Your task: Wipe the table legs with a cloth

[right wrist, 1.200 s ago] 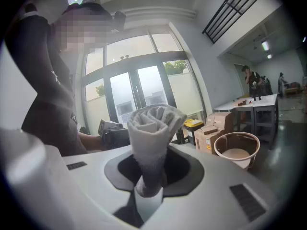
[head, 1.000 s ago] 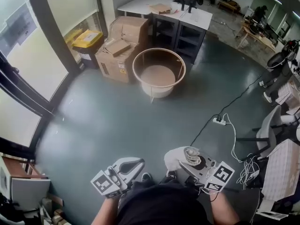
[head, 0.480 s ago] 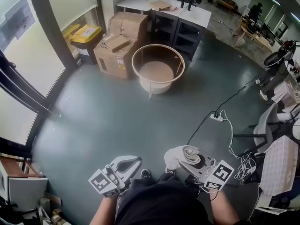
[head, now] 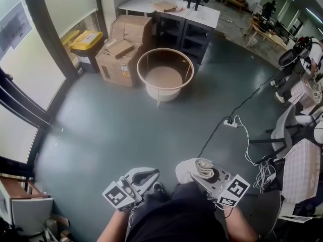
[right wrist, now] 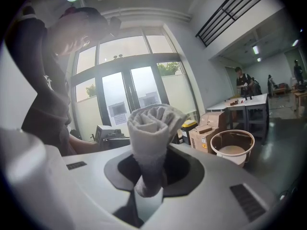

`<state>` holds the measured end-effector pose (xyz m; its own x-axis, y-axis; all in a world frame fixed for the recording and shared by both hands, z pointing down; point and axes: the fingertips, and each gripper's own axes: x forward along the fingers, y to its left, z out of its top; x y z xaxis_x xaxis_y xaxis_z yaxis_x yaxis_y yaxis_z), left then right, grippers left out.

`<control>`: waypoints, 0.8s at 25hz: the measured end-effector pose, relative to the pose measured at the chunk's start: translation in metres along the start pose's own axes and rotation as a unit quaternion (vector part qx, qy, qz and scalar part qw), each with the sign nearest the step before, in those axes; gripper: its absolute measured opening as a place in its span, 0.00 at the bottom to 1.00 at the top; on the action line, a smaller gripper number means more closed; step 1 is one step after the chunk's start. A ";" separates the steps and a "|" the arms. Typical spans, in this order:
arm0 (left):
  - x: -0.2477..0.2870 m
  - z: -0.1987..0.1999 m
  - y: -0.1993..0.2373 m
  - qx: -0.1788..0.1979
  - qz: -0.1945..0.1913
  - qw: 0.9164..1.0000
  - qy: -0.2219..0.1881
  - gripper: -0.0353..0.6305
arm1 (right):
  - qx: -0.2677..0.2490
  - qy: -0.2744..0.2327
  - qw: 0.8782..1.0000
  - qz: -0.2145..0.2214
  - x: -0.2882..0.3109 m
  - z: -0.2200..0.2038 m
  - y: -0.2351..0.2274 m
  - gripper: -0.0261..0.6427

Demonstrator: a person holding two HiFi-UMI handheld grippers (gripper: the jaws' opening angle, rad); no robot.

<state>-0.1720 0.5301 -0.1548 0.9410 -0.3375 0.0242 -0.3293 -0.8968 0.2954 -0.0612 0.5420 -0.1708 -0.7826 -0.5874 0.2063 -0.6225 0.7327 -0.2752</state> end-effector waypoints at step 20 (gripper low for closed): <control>0.074 0.020 0.064 0.005 0.040 0.999 0.030 0.07 | -0.021 -0.009 0.998 0.063 0.050 0.026 -0.087 0.16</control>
<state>-0.1254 0.4418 -0.1533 0.9144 -0.3911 0.1045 -0.4043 -0.8703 0.2814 -0.0463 0.4399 -0.1607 -0.8550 -0.4949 0.1554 -0.5187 0.8150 -0.2583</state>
